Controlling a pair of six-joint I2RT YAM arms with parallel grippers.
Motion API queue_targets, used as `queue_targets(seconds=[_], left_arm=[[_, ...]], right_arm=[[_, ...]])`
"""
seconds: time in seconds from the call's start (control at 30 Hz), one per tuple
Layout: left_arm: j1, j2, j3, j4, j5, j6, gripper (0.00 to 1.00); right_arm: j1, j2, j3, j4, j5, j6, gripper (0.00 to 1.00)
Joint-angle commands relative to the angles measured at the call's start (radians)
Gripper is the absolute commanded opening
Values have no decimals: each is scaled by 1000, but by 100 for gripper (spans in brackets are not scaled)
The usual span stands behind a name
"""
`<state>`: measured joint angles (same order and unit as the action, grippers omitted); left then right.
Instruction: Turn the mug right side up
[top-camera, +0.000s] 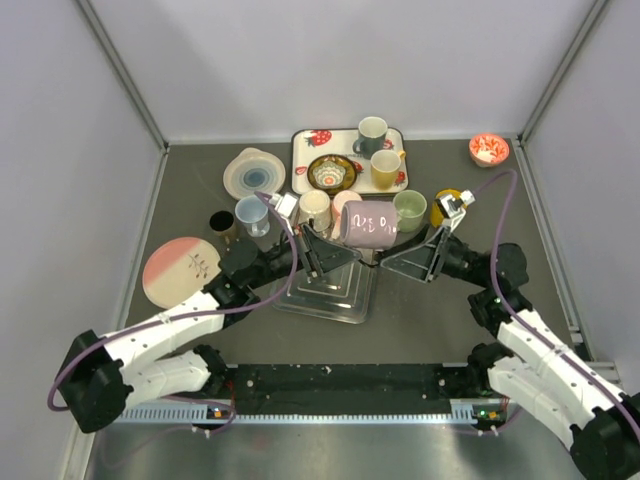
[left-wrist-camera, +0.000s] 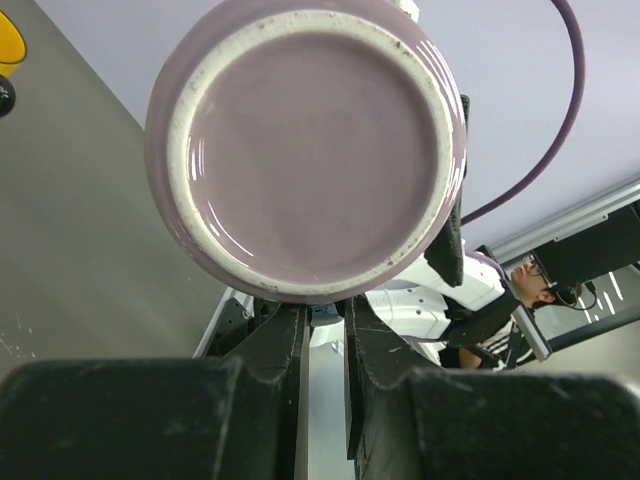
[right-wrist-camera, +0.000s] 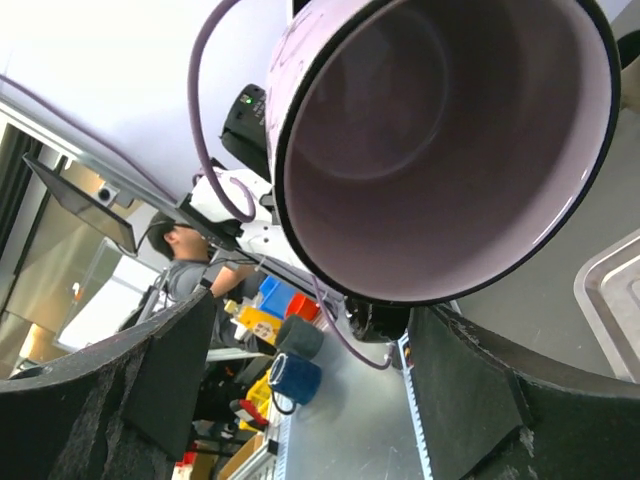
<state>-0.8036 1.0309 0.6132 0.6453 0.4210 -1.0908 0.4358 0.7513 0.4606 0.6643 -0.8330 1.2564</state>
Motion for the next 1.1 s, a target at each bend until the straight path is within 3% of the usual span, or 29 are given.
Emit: queue_targets(seconds=[0.0, 0.23, 0.67, 1.07], left_arm=[[-22, -2, 63, 162, -5, 20, 0], [-40, 20, 85, 162, -2, 32, 0], [-100, 63, 74, 211, 32, 23, 0], [-103, 54, 45, 232, 39, 20, 0]], right_arm=[[21, 32, 50, 52, 3, -28, 76], [37, 51, 62, 23, 23, -49, 72], [38, 164, 72, 284, 44, 97, 57], [38, 172, 79, 316, 106, 112, 16]])
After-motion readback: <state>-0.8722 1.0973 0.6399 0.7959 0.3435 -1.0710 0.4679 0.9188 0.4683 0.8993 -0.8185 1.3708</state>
